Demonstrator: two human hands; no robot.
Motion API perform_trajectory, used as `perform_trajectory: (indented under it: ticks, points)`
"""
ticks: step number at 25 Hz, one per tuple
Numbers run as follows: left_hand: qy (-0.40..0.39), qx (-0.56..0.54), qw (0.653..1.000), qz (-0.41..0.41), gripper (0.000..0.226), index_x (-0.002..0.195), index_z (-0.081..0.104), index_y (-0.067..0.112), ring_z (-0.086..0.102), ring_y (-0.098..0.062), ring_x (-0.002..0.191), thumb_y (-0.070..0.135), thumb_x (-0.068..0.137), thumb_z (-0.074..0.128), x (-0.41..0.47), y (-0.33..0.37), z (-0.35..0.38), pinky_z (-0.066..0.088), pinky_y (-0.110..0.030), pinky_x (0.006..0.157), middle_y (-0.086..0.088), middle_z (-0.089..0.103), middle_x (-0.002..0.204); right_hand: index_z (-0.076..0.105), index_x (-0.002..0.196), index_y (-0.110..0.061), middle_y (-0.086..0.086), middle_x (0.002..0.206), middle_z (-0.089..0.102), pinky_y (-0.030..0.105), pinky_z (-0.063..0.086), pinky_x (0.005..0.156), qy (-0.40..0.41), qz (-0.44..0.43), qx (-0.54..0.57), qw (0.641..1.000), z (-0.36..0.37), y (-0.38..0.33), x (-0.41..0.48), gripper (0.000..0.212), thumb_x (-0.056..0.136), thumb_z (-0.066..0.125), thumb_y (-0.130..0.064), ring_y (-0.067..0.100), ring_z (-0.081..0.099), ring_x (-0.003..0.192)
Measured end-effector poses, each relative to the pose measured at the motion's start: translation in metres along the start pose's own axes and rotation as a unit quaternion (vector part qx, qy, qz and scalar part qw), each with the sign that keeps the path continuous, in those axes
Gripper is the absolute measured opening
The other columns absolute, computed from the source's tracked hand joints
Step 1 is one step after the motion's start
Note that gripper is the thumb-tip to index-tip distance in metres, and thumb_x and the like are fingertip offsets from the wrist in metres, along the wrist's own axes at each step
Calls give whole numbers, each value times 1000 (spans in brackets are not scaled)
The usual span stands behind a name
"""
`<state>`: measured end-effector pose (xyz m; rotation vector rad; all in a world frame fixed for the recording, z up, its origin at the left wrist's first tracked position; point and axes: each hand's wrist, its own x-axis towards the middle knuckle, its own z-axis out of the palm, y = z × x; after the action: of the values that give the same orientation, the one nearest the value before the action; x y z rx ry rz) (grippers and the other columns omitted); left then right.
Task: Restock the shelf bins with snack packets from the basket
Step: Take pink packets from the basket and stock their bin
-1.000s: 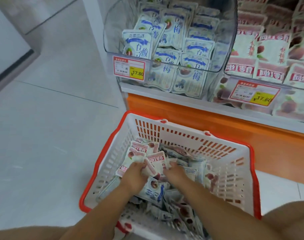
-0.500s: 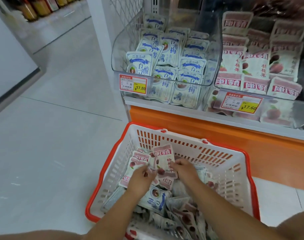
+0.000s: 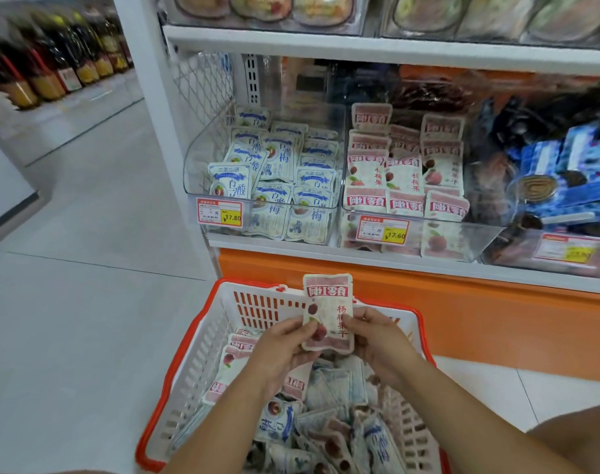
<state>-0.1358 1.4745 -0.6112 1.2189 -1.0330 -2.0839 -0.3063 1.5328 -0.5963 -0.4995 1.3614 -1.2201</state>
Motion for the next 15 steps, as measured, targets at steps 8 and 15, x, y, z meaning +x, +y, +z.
perform_trajectory:
  ticks: [8, 15]
  points:
    - [-34, 82, 992, 90, 15, 103, 72, 11, 72, -23, 90, 16, 91, 64, -19, 56, 43, 59, -38, 75, -9, 75, 96, 68, 113, -19, 1, 109, 74, 37, 52, 86, 9, -107, -90, 990, 0, -65, -34, 22, 92, 64, -22, 22, 69, 102]
    - [-33, 237, 929, 283, 24, 114, 70, 23, 70, -8, 91, 22, 91, 66, -18, 174, 112, 58, -29, 84, 8, 72, 105, 69, 104, -22, -7, 94, 76, 23, 54, 71, 135, -296, -198, 925, -34, -210, -50, 16, 88, 70, -16, 6, 71, 84]
